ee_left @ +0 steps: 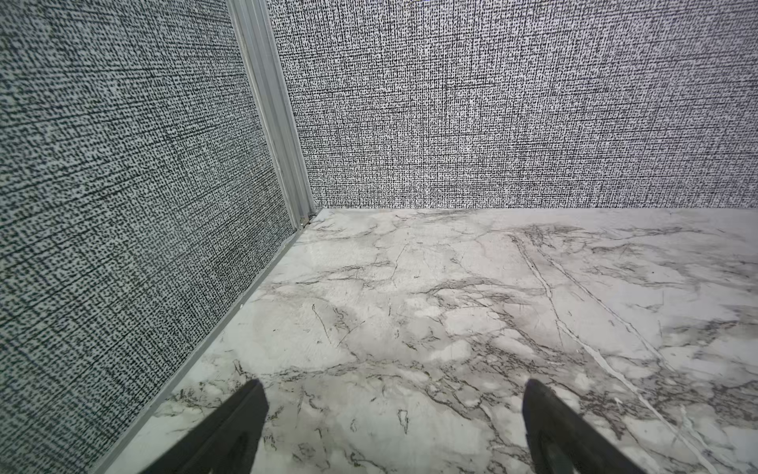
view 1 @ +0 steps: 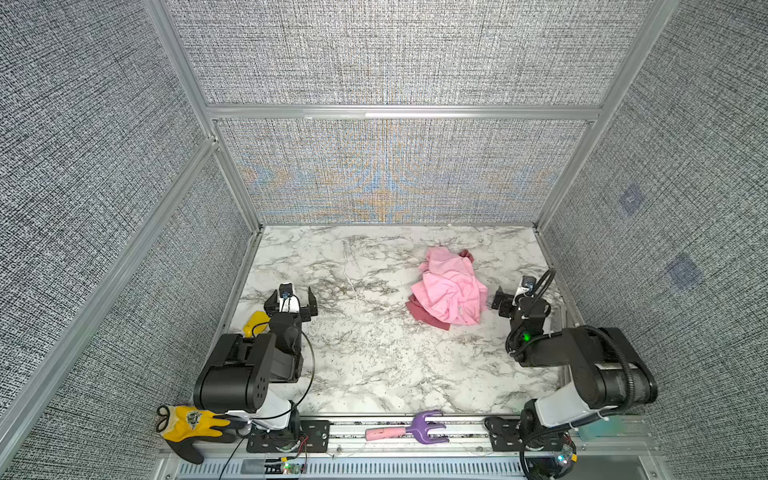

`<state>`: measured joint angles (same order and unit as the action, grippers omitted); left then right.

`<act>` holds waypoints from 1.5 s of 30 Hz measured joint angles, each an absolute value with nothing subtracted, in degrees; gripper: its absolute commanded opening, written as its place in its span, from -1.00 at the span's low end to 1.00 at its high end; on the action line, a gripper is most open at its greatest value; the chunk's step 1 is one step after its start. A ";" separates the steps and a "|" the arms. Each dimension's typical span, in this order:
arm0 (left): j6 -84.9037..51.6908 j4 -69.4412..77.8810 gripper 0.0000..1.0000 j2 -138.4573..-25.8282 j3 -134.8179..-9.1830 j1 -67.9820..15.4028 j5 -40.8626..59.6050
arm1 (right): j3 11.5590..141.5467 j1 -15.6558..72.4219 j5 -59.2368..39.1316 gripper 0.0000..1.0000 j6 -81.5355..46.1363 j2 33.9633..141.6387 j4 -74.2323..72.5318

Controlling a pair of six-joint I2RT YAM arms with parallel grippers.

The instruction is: Pick out a specific cloth from the pile

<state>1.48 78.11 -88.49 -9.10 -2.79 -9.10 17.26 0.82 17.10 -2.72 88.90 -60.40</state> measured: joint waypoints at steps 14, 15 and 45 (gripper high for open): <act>1.45 78.11 0.98 -88.49 -9.10 -2.79 -9.10 | 17.26 0.82 17.10 0.98 -2.72 88.90 -60.40; 1.45 78.11 0.98 -88.49 -9.10 -2.79 -9.10 | 17.26 0.80 17.10 0.98 -2.72 88.90 -60.40; -9.96 24.84 0.45 -64.20 -37.74 -5.61 -10.35 | 51.31 22.70 17.82 0.47 -4.62 70.74 -7.40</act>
<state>-9.96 24.84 -64.20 -37.74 -5.61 -10.35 51.31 22.70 17.82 -4.62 70.74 -7.40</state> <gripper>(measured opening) 0.722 0.767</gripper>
